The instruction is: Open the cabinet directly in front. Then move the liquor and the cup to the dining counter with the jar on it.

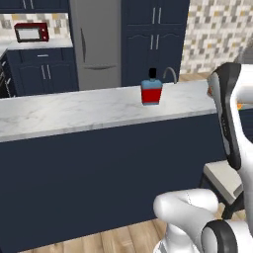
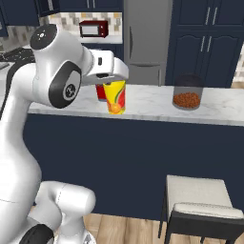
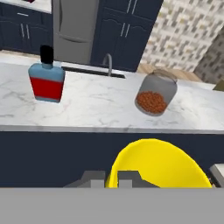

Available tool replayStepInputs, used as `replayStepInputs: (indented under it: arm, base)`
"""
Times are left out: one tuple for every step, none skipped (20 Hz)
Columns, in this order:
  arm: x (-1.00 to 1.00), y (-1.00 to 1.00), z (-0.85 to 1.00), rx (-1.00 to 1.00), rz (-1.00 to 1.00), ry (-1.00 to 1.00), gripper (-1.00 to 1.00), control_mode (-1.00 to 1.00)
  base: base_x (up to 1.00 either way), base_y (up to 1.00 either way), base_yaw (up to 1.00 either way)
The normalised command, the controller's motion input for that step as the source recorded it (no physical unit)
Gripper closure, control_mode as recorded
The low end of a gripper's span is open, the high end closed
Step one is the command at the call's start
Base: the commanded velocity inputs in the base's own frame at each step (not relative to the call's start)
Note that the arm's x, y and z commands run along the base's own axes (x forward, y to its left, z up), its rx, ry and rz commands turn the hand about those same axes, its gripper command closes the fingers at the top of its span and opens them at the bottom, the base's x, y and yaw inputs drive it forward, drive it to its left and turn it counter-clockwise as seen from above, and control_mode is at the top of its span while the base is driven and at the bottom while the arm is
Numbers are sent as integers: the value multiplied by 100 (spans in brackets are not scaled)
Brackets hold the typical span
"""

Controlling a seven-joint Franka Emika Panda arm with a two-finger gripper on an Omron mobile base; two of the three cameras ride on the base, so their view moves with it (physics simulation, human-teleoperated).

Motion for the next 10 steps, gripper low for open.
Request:
replayStepInputs:
  arm:
    - [81,0,-8,0,0,0,100,-100]
    - [81,0,-4,0,0,0,100,-100]
    - [81,0,0,0,0,0,100,-100]
    - [81,-3,0,0,5,1,100,-100]
    - [86,-4,0,0,9,2,100,-100]
    - [76,-4,0,0,15,0,100,-100]
    - [68,-3,-2,0,17,0,100,-100]
    - [56,0,-6,0,17,0,100,-100]
    - [45,0,-6,0,18,1,100,-100]
    - [31,0,-3,0,18,0,100,-100]
  base:
    - [0,0,0]
    - [0,0,0]
    - [0,0,0]
    - [0,0,0]
    - [0,0,0]
    - [0,0,0]
    - [0,0,0]
    - [0,0,0]
    - [0,0,0]
    - [0,0,0]
